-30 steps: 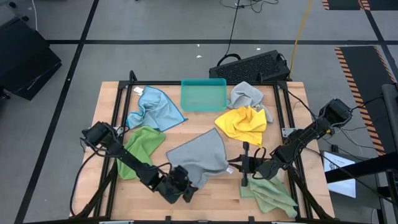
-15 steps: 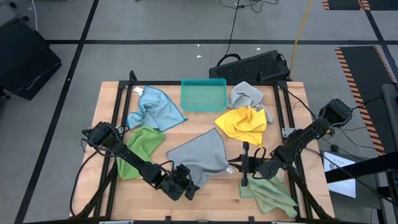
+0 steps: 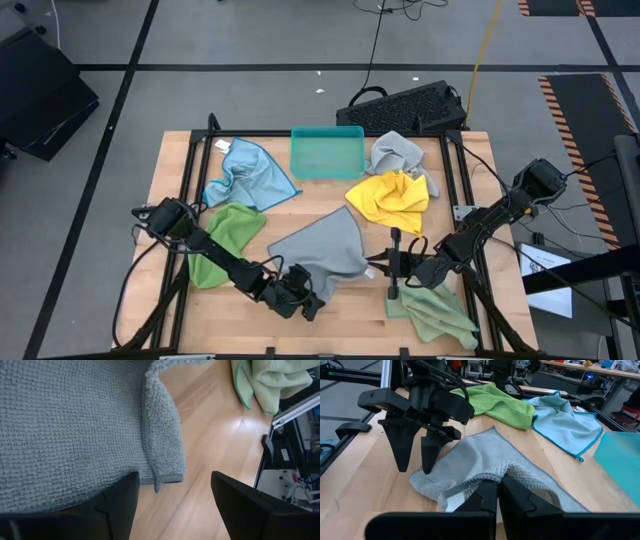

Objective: Fold microfiber towels
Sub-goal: Fold the dark gray microfiber cloth

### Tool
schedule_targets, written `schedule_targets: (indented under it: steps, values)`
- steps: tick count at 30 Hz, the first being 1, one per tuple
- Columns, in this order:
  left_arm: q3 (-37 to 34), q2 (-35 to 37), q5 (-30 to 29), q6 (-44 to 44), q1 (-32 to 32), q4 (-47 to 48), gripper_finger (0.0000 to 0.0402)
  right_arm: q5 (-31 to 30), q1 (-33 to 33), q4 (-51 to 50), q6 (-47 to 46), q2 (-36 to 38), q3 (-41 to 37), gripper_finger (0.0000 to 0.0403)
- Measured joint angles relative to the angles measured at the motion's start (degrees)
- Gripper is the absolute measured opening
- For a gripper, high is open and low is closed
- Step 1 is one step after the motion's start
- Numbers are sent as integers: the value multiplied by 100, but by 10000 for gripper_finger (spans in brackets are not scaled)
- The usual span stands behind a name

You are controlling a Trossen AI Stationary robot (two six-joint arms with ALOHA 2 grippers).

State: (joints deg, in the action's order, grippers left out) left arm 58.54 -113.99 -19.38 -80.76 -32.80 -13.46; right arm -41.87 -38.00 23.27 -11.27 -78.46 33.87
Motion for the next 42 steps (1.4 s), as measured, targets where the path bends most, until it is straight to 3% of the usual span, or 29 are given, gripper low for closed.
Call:
schedule_targets:
  steps: [4,16,22,28,37,42]
  values:
    - [-2,0,-2,131,5,3,239,0,0,4,-2,0,0,4]
    - [-7,0,-318,688,83,61,115,0,0,6,-4,0,0,4]
    - [-7,-2,-144,533,37,119,83,0,0,5,-46,0,0,4]
    - [-7,-2,-129,373,-74,131,97,-1,0,5,-46,0,0,4]
    - [-7,-2,-23,101,-138,124,184,0,0,6,-46,0,0,4]
    - [-7,-2,-10,64,-118,110,203,0,0,6,-48,0,0,4]
